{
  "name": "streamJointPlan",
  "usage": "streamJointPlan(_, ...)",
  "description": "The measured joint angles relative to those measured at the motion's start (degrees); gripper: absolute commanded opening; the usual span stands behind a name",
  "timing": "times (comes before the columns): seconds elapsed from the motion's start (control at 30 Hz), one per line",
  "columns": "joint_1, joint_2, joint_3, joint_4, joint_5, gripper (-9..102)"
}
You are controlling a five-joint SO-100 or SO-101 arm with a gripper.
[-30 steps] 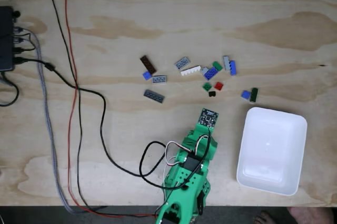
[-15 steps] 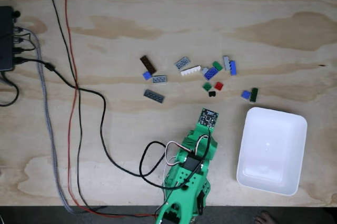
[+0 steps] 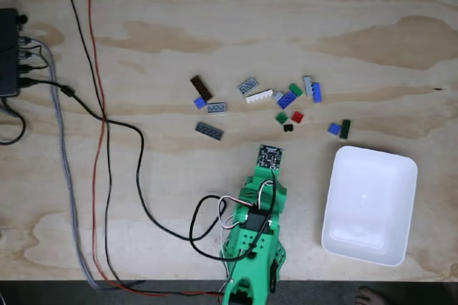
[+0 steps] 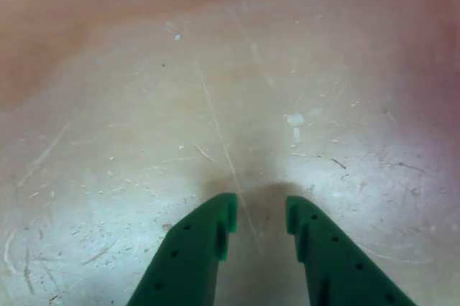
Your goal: Put all lego bricks in the bin.
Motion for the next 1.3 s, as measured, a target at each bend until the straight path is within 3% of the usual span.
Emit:
streamJointPlan(0.17, 0.26, 0.0, 0.0, 0.0, 1.32, 11)
streamJointPlan(0.23, 0.26, 0.0, 0.0, 0.0, 1.32, 10)
streamJointPlan(0.3, 0.26, 0.0, 0.0, 0.0, 1.32, 1)
streamJointPlan(0.4, -0.53, -0.35, 0.0, -0.18, 0.62, 1)
streamJointPlan(0.57, -10.02, -21.88, -14.94, -7.82, 8.44, 0)
streamJointPlan(0.73, -20.13, -56.43, -41.13, -4.66, 22.41, 1)
streamJointPlan(0.83, -24.96, -69.7, -49.39, -3.6, 34.19, 5)
streamJointPlan(0.93, -27.95, -74.71, -52.56, -5.27, 49.04, 22)
streamJointPlan(1.1, -29.79, -75.94, -52.65, -9.84, 69.79, 26)
streamJointPlan(1.3, -29.27, -83.58, -52.73, -15.29, 79.37, 27)
